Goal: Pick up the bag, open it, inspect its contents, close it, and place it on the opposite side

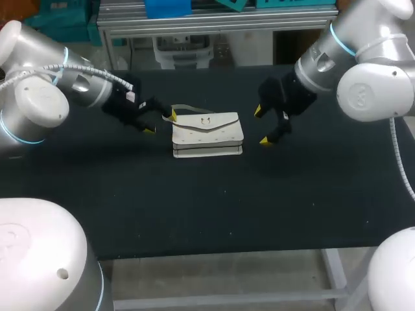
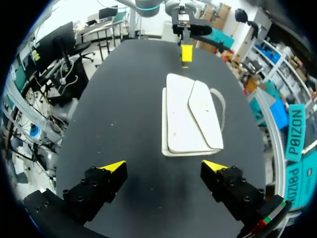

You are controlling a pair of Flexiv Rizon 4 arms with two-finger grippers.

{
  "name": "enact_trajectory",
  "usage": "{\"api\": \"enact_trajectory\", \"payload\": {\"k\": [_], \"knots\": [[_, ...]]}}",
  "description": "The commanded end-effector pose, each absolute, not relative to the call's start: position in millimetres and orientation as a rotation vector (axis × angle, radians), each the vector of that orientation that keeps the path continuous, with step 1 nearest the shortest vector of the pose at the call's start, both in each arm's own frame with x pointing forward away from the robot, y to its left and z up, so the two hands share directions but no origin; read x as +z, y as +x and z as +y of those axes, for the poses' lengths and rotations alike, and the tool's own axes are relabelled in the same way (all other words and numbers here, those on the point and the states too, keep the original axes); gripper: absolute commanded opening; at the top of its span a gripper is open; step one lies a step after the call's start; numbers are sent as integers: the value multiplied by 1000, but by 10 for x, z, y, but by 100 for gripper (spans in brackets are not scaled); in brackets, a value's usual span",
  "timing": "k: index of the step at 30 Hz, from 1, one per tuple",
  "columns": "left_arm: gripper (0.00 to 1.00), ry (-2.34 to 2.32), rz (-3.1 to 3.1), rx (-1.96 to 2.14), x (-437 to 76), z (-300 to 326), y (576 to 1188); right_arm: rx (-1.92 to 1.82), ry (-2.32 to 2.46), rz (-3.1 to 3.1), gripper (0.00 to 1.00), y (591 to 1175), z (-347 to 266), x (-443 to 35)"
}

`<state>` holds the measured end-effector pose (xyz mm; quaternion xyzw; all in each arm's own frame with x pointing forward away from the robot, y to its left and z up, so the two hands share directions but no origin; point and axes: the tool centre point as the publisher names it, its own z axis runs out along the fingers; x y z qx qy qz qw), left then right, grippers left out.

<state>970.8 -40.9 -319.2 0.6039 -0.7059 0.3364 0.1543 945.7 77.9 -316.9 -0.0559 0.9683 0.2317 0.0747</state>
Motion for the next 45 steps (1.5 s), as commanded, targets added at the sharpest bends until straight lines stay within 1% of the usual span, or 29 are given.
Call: {"api": "enact_trajectory", "payload": {"k": [1,13,17,20,23,25,37,39,43,45], "knots": [[100,1641,-2084,851,-3017,-368,9744,584,-99,2833,100,9335,866,-3191],[100,1639,-2122,858,-3055,-383,9741,584,-99,2833,100,9335,866,-3191],[100,1572,-2198,951,-3078,-420,9792,445,-294,2756,100,9375,1132,-3099],[100,1470,-2286,1038,-3047,-414,9846,426,-348,2740,100,9381,1257,-3166],[100,1224,-2490,1133,-3006,-429,9833,390,-373,2726,100,9379,1347,-3234],[100,1194,-2628,1213,-3002,-479,9845,385,-379,2718,100,9377,1385,-3263],[100,1194,-2628,1213,-3002,-479,9845,233,-301,2696,100,9450,1416,-3429],[100,1080,-2706,1252,-3048,-475,9891,216,-284,2679,100,9471,1411,-3468],[100,507,-2799,1391,-3100,-405,9924,185,-268,2638,100,9498,1391,-3508],[100,507,-2799,1391,-3100,-405,9924,162,-239,2618,100,9516,1376,-3517]]}}
